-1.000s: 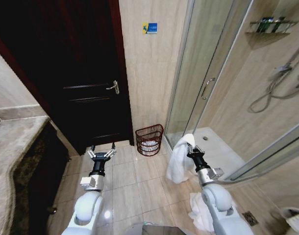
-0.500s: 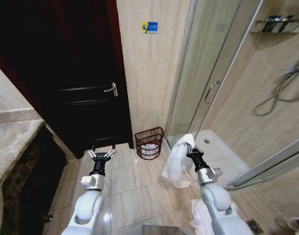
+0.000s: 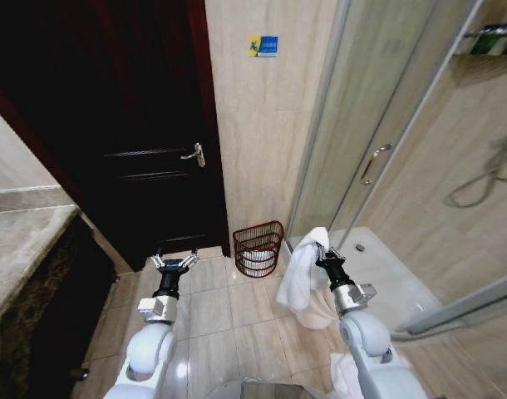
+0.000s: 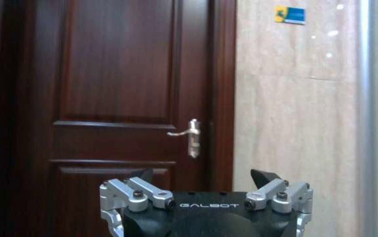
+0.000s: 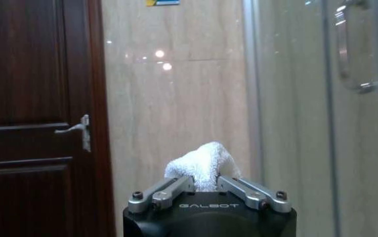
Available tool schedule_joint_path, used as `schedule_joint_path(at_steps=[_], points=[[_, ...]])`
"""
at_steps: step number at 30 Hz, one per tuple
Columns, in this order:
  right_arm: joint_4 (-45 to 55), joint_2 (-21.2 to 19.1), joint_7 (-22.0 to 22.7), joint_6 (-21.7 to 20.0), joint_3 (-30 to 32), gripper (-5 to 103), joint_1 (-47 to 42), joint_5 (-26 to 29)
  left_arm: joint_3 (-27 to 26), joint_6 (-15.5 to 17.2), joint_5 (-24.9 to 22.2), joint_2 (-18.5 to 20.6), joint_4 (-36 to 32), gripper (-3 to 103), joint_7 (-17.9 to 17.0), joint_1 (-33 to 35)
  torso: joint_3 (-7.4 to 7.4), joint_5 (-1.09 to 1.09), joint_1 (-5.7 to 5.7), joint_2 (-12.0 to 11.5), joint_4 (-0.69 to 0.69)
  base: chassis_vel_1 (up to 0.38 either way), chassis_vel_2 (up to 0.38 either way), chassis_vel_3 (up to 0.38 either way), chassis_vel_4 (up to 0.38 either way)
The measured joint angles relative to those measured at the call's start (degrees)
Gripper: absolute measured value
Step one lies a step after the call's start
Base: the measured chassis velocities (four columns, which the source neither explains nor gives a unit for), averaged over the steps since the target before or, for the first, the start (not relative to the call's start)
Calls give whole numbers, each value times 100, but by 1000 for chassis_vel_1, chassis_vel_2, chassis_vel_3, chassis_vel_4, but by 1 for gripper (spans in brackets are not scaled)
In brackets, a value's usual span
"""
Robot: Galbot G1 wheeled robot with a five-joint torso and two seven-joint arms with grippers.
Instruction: Discard the used towel into the hamper.
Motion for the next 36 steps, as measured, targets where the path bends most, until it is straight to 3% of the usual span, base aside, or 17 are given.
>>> schedule_joint_path(at_steps=[9,20,28,33,36], points=[[285,-148,116,-127,70,3,-80,289,15,37,40,-38,0,100,-143,55,0,-1,1,0,-2,-18,59,46,-24],[1237,-664,520,-1001,187,3,930,1485,-65,65,57,-18,-159,100,-293,451,-1,-1,-2,0,-1,0,0,0,0],[1010,-1134,993,-1406,140,3,2748,2361,-106,-271,265,-51,167,100,-286,449,1,1,0,0,-1,0,0,0,0],[743,-1430,1139,-1567,81,3,3619,2816,-133,-307,381,-76,270,100,-285,378,1,-1,0,0,-1,0,0,0,0],[248,-1803,1282,-1738,-112,3,4818,3480,-175,-279,429,-177,274,100,-296,318,1,-2,1,0,-2,0,0,0,0]])
